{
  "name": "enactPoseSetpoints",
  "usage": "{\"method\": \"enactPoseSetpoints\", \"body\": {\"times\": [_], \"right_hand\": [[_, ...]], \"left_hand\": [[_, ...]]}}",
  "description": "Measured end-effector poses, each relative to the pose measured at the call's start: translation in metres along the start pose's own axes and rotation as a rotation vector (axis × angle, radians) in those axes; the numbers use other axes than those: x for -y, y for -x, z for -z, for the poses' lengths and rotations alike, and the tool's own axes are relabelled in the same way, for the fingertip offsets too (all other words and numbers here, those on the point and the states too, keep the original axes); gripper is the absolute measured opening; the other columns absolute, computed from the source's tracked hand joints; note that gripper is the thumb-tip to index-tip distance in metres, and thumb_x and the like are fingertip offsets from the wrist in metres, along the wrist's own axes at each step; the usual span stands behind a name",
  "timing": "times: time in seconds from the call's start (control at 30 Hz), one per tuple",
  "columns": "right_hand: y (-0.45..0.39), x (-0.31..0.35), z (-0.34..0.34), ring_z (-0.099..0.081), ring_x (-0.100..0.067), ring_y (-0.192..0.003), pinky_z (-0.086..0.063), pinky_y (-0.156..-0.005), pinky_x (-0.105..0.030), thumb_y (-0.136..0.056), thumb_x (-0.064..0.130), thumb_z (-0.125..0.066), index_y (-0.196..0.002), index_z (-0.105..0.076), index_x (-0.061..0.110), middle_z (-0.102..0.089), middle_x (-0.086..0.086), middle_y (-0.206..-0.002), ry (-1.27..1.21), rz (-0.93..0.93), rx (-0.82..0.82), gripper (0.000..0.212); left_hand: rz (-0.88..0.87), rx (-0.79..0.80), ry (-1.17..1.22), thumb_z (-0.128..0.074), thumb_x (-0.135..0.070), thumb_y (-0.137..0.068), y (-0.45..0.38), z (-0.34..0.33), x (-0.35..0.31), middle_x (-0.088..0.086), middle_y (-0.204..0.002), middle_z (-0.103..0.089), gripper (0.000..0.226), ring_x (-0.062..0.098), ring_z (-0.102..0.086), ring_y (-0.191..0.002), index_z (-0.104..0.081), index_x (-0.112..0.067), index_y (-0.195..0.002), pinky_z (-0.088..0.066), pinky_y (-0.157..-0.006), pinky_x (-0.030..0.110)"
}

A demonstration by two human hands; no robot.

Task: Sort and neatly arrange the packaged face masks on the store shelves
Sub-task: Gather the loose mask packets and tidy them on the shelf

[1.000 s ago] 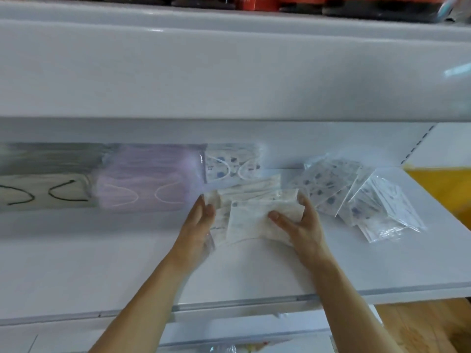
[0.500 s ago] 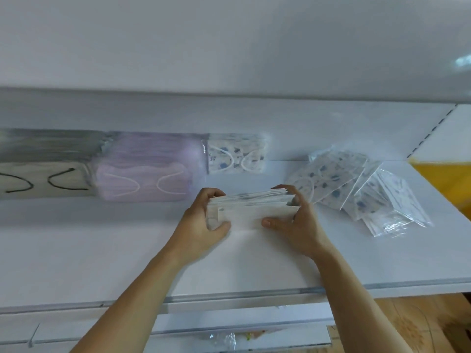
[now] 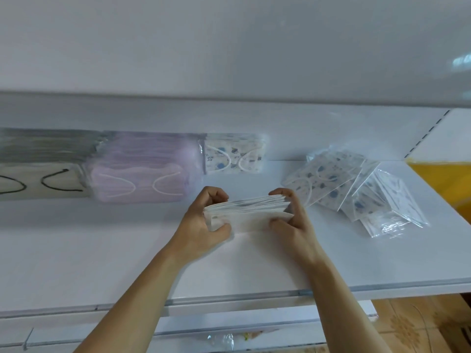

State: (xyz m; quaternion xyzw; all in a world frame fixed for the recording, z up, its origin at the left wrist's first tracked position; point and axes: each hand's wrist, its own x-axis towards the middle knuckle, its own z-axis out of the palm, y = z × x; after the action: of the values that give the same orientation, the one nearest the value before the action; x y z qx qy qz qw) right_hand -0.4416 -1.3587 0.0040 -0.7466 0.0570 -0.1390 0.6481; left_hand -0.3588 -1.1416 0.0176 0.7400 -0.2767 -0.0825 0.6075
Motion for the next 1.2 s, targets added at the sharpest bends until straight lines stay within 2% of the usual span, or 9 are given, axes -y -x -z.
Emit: {"method": "enactPoseSetpoints", "body": {"times": [0.23, 0.33, 0.5, 0.67, 0.77, 0.87, 1.0, 1.1, 1.2], "right_hand": [[-0.001, -0.001, 0.005, -0.057, -0.011, -0.08, -0.045, -0.073, -0.026, -0.075, -0.005, -0.057, -0.117, -0.067, 0.034, -0.067, 0.0, -0.099, -0.032, 0.028, 0.019, 0.059], [-0.003, -0.004, 0.002, -0.053, -0.005, -0.071, -0.043, -0.066, -0.021, -0.079, -0.015, -0.055, -0.111, -0.065, 0.031, -0.061, 0.016, -0.078, -0.05, -0.002, -0.065, 0.057], [-0.008, -0.002, -0.008, -0.056, -0.018, -0.089, -0.044, -0.081, -0.04, -0.069, 0.002, -0.053, -0.112, -0.061, 0.042, -0.063, 0.006, -0.098, 0.022, 0.035, -0.087, 0.06], [-0.014, 0.003, -0.006, -0.056, -0.016, -0.095, -0.046, -0.078, -0.036, -0.065, -0.002, -0.049, -0.116, -0.059, 0.035, -0.061, 0.013, -0.106, 0.0, 0.062, -0.09, 0.063], [-0.015, -0.005, -0.003, -0.054, -0.021, -0.088, -0.045, -0.076, -0.043, -0.066, 0.002, -0.052, -0.119, -0.059, 0.033, -0.061, -0.003, -0.103, 0.053, 0.026, -0.079, 0.062], [-0.015, -0.013, -0.006, -0.064, -0.023, -0.102, -0.049, -0.093, -0.049, -0.077, 0.008, -0.061, -0.124, -0.056, 0.022, -0.07, -0.005, -0.108, 0.075, 0.034, -0.041, 0.049], [-0.035, -0.007, 0.002, -0.067, -0.026, -0.107, -0.052, -0.098, -0.053, -0.083, 0.019, -0.072, -0.121, -0.059, 0.026, -0.072, -0.002, -0.11, 0.078, 0.053, -0.096, 0.04], [-0.073, -0.001, 0.016, -0.069, -0.027, -0.102, -0.055, -0.095, -0.05, -0.082, 0.016, -0.075, -0.12, -0.062, 0.01, -0.073, -0.009, -0.108, 0.074, 0.014, -0.215, 0.041], [-0.112, 0.003, 0.019, -0.066, -0.017, -0.093, -0.055, -0.089, -0.041, -0.088, 0.003, -0.072, -0.11, -0.06, 0.023, -0.068, 0.003, -0.1, 0.151, -0.035, -0.234, 0.032]], "left_hand": [[0.057, -0.136, 0.017, -0.086, -0.004, -0.076, 0.003, 0.01, 0.008, -0.001, -0.099, -0.071, 0.041, 0.01, -0.068, -0.092, -0.066, -0.017, -0.109, -0.049, -0.079, 0.013], [0.112, -0.226, 0.017, -0.08, -0.012, -0.076, 0.004, 0.006, 0.01, -0.003, -0.097, -0.067, 0.044, 0.009, -0.064, -0.084, -0.06, -0.026, -0.112, -0.048, -0.077, 0.013], [0.095, -0.229, 0.04, -0.052, -0.007, -0.064, 0.001, -0.004, -0.006, -0.002, -0.086, -0.054, 0.043, 0.003, -0.048, -0.068, -0.053, -0.02, -0.105, -0.04, -0.064, 0.012], [0.035, -0.272, 0.018, -0.051, -0.002, -0.063, -0.008, 0.0, -0.005, 0.0, -0.101, -0.059, 0.048, 0.003, -0.055, -0.086, -0.05, -0.015, -0.109, -0.042, -0.077, 0.012], [0.088, -0.235, -0.03, -0.051, -0.006, -0.066, -0.003, -0.005, 0.004, -0.006, -0.093, -0.056, 0.045, -0.001, -0.051, -0.077, -0.048, -0.022, -0.108, -0.041, -0.072, 0.012], [0.051, -0.249, -0.073, -0.054, 0.001, -0.077, -0.005, -0.014, 0.006, -0.007, -0.086, -0.052, 0.032, 0.0, -0.049, -0.074, -0.047, -0.018, -0.102, -0.04, -0.07, 0.011], [0.023, -0.311, -0.118, -0.056, 0.008, -0.083, -0.018, -0.012, 0.008, -0.008, -0.097, -0.049, 0.043, -0.002, -0.053, -0.09, -0.043, -0.02, -0.113, -0.041, -0.08, 0.016], [-0.029, -0.333, -0.17, -0.06, 0.002, -0.086, -0.014, -0.016, 0.006, -0.009, -0.13, -0.047, 0.069, 0.006, -0.049, -0.122, -0.033, -0.019, -0.146, -0.039, -0.103, 0.016], [-0.191, -0.348, -0.345, -0.057, -0.001, -0.08, -0.005, -0.025, 0.002, 0.003, -0.133, -0.05, 0.06, 0.015, -0.049, -0.126, -0.048, -0.007, -0.14, -0.037, -0.11, 0.021]]}}
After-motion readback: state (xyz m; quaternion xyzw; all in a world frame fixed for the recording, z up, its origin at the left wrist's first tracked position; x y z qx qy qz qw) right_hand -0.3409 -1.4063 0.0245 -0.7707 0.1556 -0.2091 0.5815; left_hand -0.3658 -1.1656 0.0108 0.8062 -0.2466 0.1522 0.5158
